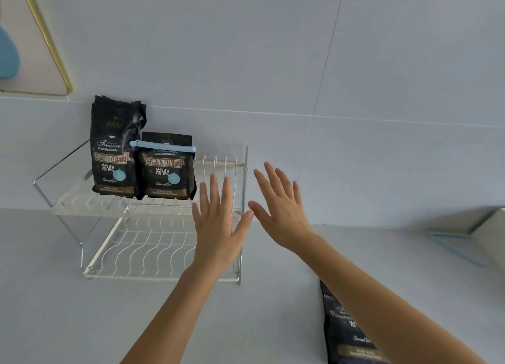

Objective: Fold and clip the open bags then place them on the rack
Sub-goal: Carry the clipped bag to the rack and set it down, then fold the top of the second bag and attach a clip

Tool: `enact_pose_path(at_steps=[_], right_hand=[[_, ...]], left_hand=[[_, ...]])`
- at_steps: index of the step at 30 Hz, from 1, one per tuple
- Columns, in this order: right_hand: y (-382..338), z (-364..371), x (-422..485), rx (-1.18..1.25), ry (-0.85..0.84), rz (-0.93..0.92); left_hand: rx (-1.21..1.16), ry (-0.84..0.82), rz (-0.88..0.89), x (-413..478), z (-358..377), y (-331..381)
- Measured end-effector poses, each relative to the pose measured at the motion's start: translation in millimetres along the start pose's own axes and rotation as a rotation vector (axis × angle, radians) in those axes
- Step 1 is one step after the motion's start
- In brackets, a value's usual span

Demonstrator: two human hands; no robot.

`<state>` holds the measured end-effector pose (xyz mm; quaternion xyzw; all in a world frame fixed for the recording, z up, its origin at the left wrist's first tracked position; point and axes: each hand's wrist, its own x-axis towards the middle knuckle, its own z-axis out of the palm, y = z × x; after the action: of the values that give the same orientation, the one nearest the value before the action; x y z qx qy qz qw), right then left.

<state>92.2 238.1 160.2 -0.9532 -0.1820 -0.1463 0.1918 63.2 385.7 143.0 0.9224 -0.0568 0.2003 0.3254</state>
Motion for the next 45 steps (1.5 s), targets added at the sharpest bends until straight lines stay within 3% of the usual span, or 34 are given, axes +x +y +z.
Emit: enact_pose_path(at_steps=[5, 21, 25, 27, 31, 34, 36, 40, 43, 45], right_hand=[[59.5, -0.2, -64.1, 0.027, -0.055, 0.152], [210.3, 16.1, -214.6, 0.043, -0.324, 0.546], [218.9, 25.7, -236.8, 0.334, -0.471, 0.766], [217.6, 27.9, -244.4, 0.533, -0.512, 0.931], [220.0, 31.0, -247.7, 0.862, -0.457, 1.166], [225.3, 28.6, -245.7, 1.065, -0.383, 1.297], [230.0, 23.2, -244.8, 1.097, -0.367, 1.282], [233.6, 11.2, -251.3, 1.041, -0.406, 1.068], [234.8, 5.4, -259.5, 0.986, -0.308, 1.010], [236.9, -6.0, -261.8, 0.974, -0.227, 0.986]], left_hand=[[0.036, -0.153, 0.053, -34.5, 52.8, 33.1], [0.165, -0.682, -0.112, -115.4, 196.9, 106.2], [0.011, -0.816, -0.201, -132.3, 219.4, 106.3], [-0.085, -0.865, -0.331, -141.7, 226.5, 109.1], [-0.506, -0.803, -0.841, -142.2, 226.5, 114.4], [-0.552, -0.715, -1.014, -132.1, 226.2, 109.3], [-0.560, -0.703, -1.007, -130.0, 226.3, 109.5], [-0.498, -0.640, -0.767, -138.7, 229.6, 122.8], [-0.461, -0.534, -0.660, -146.1, 232.9, 135.5], [-0.572, -0.486, -0.646, -147.5, 231.9, 146.0]])
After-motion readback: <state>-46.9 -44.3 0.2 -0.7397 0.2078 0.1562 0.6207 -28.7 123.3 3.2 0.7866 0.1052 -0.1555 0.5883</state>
